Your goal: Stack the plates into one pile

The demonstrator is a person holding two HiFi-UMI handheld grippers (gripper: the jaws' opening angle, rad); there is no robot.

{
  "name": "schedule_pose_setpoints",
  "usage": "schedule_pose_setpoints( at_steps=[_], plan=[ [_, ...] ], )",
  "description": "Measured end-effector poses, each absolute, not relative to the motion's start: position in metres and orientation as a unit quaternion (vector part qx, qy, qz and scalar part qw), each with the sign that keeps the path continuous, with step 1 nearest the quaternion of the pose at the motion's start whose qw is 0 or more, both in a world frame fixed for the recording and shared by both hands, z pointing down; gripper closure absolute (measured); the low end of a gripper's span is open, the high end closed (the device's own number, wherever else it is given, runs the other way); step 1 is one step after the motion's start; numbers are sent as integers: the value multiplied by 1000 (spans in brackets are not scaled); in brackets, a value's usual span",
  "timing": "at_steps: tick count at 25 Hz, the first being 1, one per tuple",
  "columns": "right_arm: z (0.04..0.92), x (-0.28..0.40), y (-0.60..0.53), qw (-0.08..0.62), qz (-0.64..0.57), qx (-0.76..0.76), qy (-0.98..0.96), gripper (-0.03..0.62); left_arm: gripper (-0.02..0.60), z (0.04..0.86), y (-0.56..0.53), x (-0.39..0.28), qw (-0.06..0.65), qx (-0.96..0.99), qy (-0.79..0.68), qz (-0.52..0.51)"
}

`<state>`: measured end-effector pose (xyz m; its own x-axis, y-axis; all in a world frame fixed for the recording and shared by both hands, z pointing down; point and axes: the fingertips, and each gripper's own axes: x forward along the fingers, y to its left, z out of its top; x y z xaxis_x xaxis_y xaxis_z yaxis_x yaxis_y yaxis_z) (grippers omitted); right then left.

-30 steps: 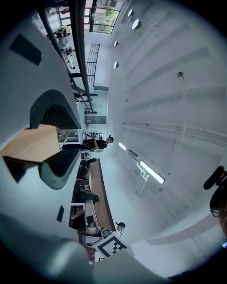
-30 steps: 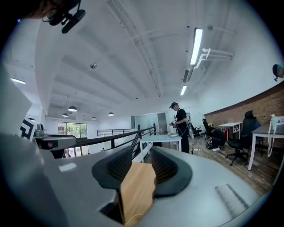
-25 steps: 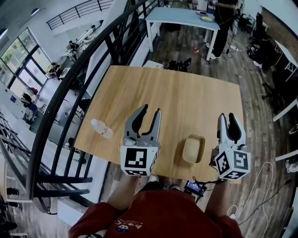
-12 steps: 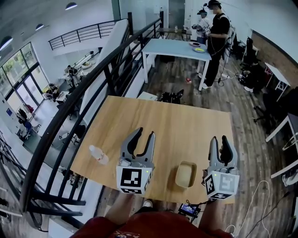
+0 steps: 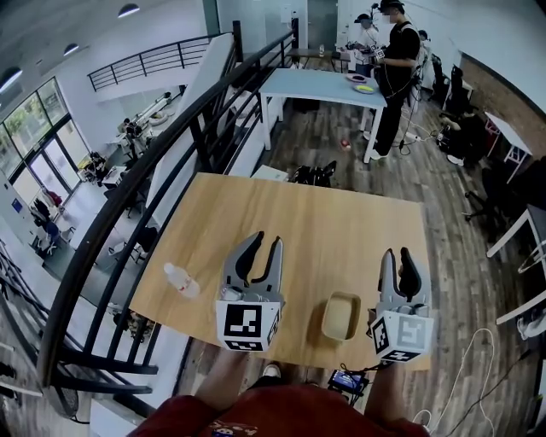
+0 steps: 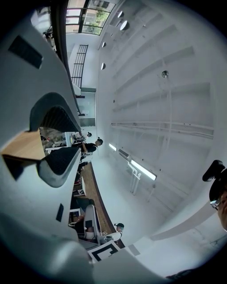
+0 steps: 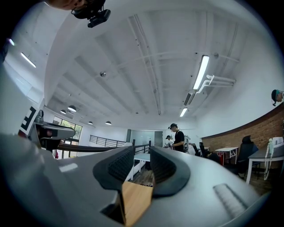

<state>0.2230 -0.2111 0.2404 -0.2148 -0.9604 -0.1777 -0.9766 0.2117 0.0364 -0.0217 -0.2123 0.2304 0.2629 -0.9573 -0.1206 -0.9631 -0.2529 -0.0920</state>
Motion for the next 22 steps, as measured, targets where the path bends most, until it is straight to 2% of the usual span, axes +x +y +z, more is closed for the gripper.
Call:
schedule_pose_setpoints(
  at_steps=[2, 9, 22],
  plan=[
    [240, 220, -211, 59, 74, -620, 779, 478, 488, 232, -213, -21, 77, -791, 607, 17],
    [238, 213, -212, 60, 68, -615, 783, 582, 568, 230, -211, -16, 95, -789, 607, 7],
    [238, 209, -209, 54, 82, -617, 781, 583, 575, 228, -209, -13, 88, -797, 597, 20]
  ],
)
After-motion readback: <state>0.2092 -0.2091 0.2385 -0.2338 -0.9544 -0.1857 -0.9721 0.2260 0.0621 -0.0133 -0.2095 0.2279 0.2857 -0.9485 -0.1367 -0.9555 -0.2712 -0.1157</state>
